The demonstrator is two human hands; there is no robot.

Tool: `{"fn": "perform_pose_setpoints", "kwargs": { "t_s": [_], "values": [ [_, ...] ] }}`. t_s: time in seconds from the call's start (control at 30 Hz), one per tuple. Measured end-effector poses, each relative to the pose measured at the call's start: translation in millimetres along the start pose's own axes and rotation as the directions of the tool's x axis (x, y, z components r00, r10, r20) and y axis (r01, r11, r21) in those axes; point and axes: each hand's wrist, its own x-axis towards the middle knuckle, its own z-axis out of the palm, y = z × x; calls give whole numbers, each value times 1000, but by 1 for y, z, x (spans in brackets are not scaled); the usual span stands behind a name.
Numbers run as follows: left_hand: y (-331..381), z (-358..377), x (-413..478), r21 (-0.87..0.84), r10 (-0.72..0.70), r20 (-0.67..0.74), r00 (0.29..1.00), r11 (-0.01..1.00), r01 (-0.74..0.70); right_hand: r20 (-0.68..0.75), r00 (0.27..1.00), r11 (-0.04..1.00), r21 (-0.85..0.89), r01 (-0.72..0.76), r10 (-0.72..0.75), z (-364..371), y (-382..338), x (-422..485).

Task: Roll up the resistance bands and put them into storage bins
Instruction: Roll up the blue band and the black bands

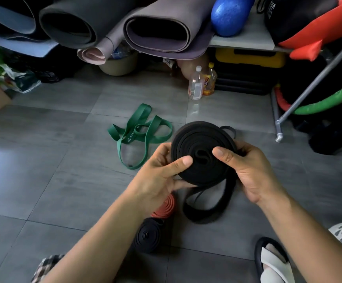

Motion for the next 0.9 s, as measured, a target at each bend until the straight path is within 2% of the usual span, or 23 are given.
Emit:
{"fn": "perform_pose_setpoints", "kwargs": {
  "t_s": [0.03,0.1,0.17,0.23,0.3,0.43,0.63,0.73,0.8,0.83,0.9],
  "values": [
    [7,-6,1,146,-32,45,998,989,25,3,1000,997,-73,-8,8,-4,-2,0],
    [17,-17,4,437,-39,73,997,899,3,49,999,949,-315,-8,24,-6,-4,-2],
    [17,-18,6,566,-35,109,993,824,-33,134,988,871,-492,1,74,-2,-3,-6],
    [12,-13,4,636,3,126,992,767,-83,188,976,874,-487,-2,107,1,-2,-8],
    [9,-11,3,614,85,94,992,779,-125,210,973,910,-415,1,95,0,-3,-6],
    [13,-11,1,352,143,-31,989,928,-123,186,982,971,-233,41,3,-6,-5,-3],
    [2,-3,2,-19,63,-140,988,998,-66,60,995,996,-37,85,-82,4,0,-2],
    [-4,-4,1,-140,-31,-139,990,990,12,-16,996,996,-38,82,-83,12,11,-3],
    [-3,-6,1,-132,-95,-117,989,988,79,-15,999,997,-63,45,-46,10,13,-1],
    [-1,-8,1,-49,-106,-111,988,994,101,2,1000,996,-79,30,-30,7,12,0],
    [8,-17,2,314,-53,-133,990,945,93,51,999,983,-183,18,-9,1,10,1]
  ]
}}
